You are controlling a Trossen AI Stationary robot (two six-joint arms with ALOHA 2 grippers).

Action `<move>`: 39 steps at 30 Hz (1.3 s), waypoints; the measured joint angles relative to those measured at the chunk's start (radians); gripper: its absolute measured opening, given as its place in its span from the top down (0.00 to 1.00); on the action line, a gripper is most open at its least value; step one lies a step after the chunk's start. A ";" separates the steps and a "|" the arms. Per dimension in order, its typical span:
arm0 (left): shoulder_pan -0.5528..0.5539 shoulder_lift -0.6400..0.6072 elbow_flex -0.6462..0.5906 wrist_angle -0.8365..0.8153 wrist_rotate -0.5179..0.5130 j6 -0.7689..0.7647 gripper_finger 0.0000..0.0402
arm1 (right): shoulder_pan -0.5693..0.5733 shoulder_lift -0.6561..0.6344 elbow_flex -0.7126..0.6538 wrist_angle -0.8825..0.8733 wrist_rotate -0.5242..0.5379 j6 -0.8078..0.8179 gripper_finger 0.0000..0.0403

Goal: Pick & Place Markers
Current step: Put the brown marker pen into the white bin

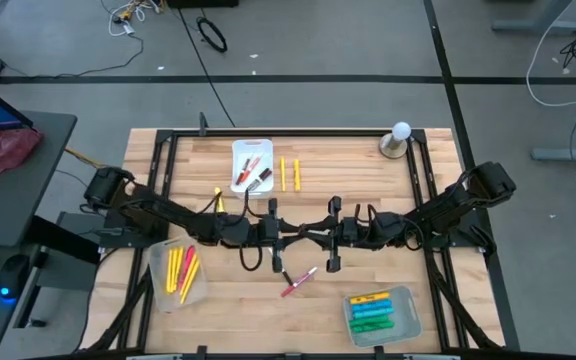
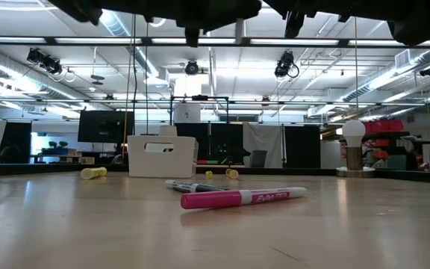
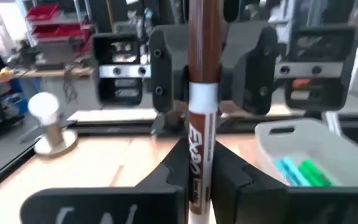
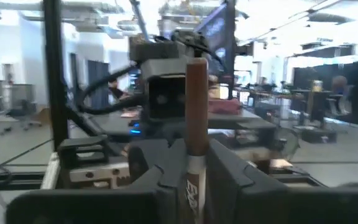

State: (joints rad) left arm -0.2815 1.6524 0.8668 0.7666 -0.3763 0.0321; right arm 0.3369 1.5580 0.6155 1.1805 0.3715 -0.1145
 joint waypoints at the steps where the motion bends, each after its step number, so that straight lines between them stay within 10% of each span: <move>1: -0.006 -0.020 0.001 -0.049 -0.032 -0.010 0.91 | 0.005 -0.001 0.000 0.000 0.014 0.001 0.86; 11: 0.078 -0.366 0.000 -0.827 -0.336 -0.351 0.91 | 0.072 -0.049 0.000 0.001 0.230 -0.043 0.71; 24: 0.806 -0.235 0.000 -1.059 0.456 -0.469 0.91 | 0.069 -0.049 0.000 -0.058 0.233 -0.025 0.75; 39: 0.839 0.101 0.210 -1.291 0.458 -0.414 0.87 | 0.042 -0.048 0.000 -0.166 0.233 0.081 0.78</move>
State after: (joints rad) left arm 0.5571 1.7538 1.0765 -0.5245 0.0816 -0.3817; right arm 0.3784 1.5097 0.6151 1.0150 0.6048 -0.0334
